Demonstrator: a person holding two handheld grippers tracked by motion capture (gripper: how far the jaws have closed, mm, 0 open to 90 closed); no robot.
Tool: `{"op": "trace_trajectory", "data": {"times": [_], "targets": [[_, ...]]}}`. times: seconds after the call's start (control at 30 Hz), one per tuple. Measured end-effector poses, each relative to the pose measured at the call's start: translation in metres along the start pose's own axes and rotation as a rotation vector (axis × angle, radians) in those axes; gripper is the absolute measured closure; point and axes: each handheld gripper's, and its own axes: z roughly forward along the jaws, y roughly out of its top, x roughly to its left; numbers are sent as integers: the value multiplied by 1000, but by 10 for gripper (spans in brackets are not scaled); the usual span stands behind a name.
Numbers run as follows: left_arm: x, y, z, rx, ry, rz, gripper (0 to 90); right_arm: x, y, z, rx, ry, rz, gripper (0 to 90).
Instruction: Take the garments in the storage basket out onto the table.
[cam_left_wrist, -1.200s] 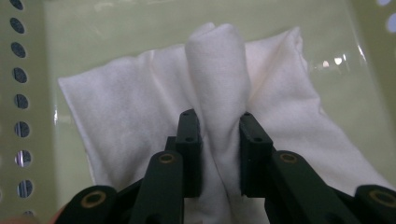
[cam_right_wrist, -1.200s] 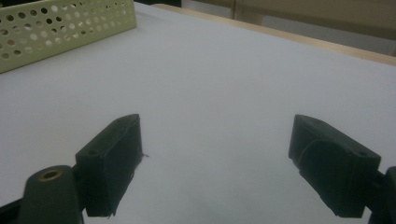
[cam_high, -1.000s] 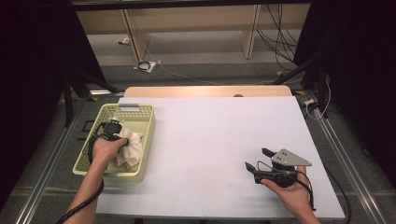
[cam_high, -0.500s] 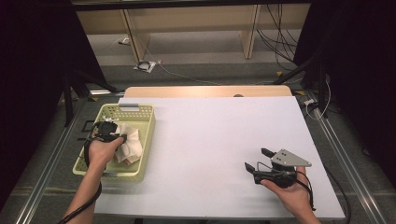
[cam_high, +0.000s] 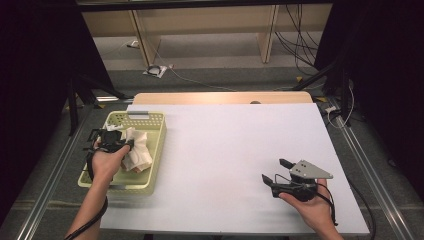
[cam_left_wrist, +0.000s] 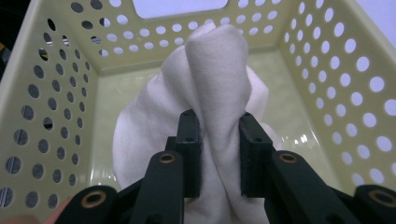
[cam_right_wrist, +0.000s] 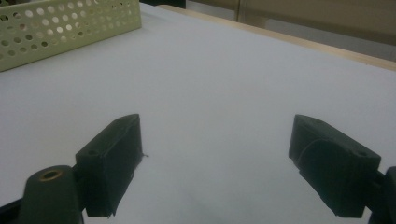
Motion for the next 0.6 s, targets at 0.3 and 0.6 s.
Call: {"op": "trace_trajectory", "data": {"times": [0.3, 0.6], "targets": [[-1, 0, -3, -40, 4, 2, 735, 0, 0, 0, 3, 2, 1, 184], [-1, 3, -10, -97, 10, 7, 735, 0, 0, 0, 3, 2, 0, 184]]}}
